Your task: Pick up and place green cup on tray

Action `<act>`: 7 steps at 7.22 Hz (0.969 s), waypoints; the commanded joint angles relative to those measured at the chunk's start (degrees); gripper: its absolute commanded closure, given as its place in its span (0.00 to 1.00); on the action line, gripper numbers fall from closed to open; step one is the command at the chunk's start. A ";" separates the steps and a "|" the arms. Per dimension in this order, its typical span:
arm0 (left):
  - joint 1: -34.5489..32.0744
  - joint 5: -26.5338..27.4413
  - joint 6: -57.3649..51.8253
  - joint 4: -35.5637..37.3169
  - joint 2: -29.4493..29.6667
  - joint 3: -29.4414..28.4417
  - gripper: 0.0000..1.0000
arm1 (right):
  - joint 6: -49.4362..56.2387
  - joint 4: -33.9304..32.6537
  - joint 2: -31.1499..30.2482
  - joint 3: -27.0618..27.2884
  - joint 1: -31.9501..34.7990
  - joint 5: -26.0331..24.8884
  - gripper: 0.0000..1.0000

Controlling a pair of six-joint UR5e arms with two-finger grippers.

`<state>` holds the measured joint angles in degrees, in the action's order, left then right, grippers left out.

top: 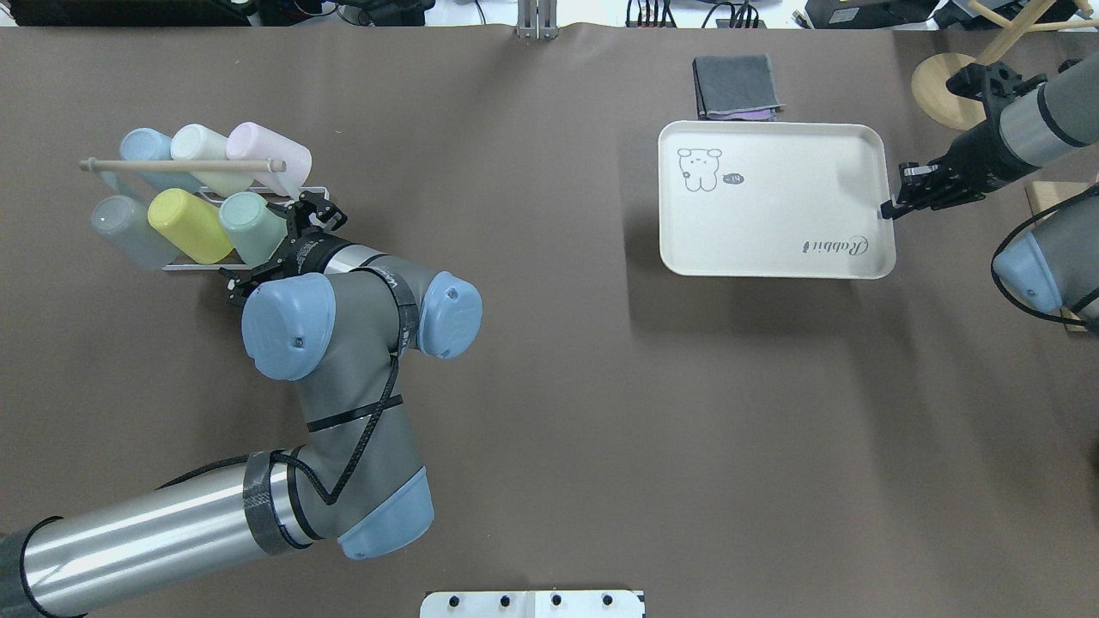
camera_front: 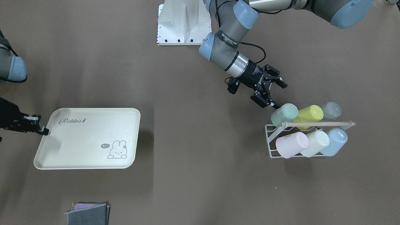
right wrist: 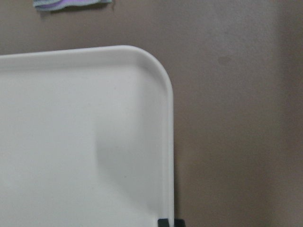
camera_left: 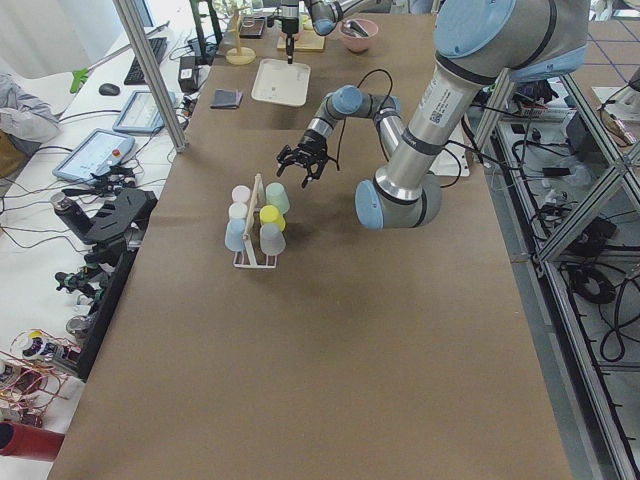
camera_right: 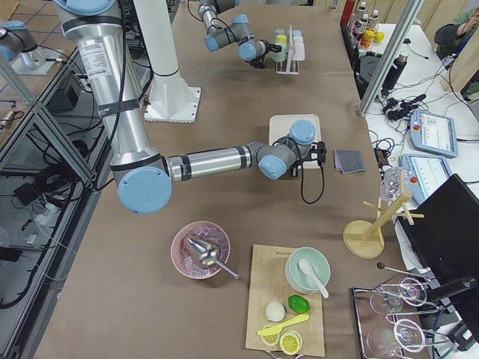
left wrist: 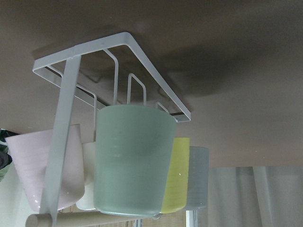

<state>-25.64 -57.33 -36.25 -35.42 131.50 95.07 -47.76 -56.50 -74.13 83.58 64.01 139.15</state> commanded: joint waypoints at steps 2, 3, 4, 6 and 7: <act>0.50 1.95 0.04 0.00 -0.89 -0.49 0.02 | -2.41 -0.19 3.98 -0.61 -4.66 1.30 1.00; 0.94 3.35 0.04 -0.09 -0.81 -1.19 0.02 | -5.12 -0.01 5.03 -0.18 -6.94 1.04 1.00; 2.07 3.80 -0.05 -0.09 -0.02 -2.07 0.02 | -8.89 0.16 6.70 0.00 -8.62 0.86 1.00; 4.36 7.57 -0.05 -0.09 0.95 -4.18 0.02 | -11.99 0.16 8.11 0.26 -10.73 0.33 1.00; 4.46 7.76 -0.05 -0.09 0.78 -4.54 0.02 | -13.92 0.16 8.30 0.70 -12.40 -0.89 1.00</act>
<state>-21.80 -50.55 -36.30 -35.51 132.26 91.26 -59.45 -56.35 -66.37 83.90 53.40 139.27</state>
